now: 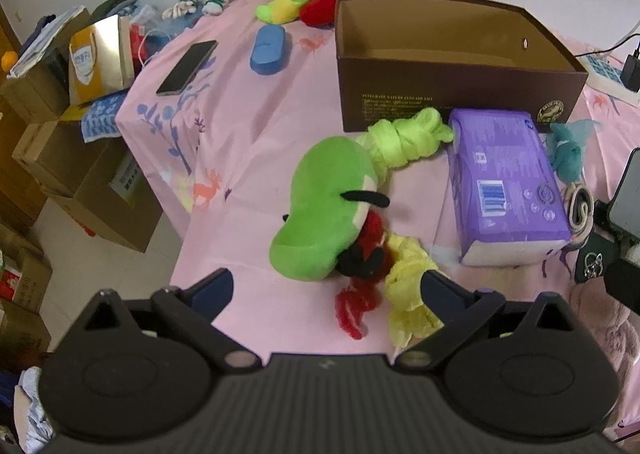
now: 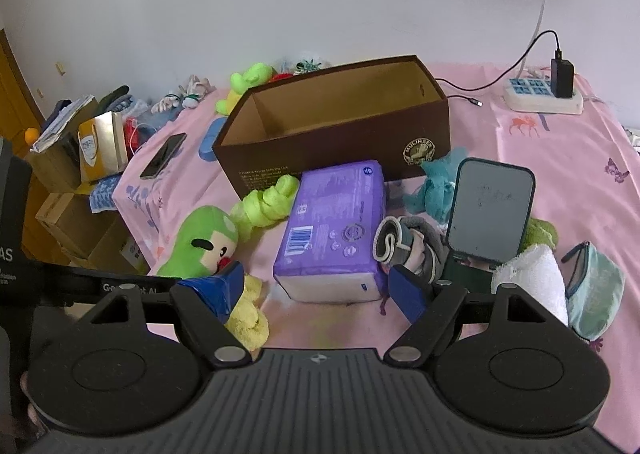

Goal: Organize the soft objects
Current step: 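Move the left gripper down toward the green bean-shaped plush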

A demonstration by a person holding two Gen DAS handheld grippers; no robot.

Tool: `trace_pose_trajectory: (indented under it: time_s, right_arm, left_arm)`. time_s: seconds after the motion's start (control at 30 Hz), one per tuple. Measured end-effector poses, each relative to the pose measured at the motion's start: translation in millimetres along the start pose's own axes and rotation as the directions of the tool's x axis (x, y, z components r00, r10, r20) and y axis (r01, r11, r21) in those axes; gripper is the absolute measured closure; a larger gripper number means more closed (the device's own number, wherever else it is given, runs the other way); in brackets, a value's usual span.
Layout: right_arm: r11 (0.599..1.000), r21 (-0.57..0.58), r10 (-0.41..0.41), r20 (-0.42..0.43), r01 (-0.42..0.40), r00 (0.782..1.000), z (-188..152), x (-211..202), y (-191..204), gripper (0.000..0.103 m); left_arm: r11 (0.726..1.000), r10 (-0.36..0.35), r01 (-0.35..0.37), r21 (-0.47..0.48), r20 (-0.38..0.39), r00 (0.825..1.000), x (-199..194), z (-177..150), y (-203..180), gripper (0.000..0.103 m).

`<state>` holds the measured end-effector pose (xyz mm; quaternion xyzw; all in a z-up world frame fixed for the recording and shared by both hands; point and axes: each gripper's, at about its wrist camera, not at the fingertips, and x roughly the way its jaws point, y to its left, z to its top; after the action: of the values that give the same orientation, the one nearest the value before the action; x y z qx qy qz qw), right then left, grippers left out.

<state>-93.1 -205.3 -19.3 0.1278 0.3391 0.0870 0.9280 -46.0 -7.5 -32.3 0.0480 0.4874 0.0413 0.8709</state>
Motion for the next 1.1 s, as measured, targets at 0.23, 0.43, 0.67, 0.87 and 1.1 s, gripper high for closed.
trace_pose_trajectory:
  time_s: [0.23, 0.43, 0.67, 0.87, 1.1]
  right_arm:
    - [1.000, 0.012, -0.014, -0.033, 0.014, 0.999, -2, 7, -3, 0.038]
    - [1.000, 0.008, -0.018, -0.043, 0.018, 0.999, -1, 10, -2, 0.039]
    - [0.999, 0.003, -0.041, -0.027, 0.041, 0.999, 3, 12, -2, 0.040]
    - [0.998, -0.032, -0.050, -0.007, 0.050, 0.999, 7, 11, 0, 0.042]
    - [0.998, -0.025, -0.058, -0.008, 0.058, 0.998, 12, 15, -3, 0.043]
  left_arm:
    - [1.000, -0.012, 0.012, 0.007, -0.028, 1.000, 7, -3, -1, 0.003]
    - [1.000, -0.024, 0.024, 0.010, -0.032, 0.999, 10, -2, -1, 0.003]
    - [1.000, -0.027, 0.027, 0.008, -0.038, 0.999, 13, 2, 0, 0.003]
    - [0.999, -0.038, 0.038, 0.002, -0.044, 0.998, 17, 7, 2, 0.003]
    - [0.999, -0.045, 0.045, 0.000, -0.041, 0.998, 19, 13, 3, 0.002]
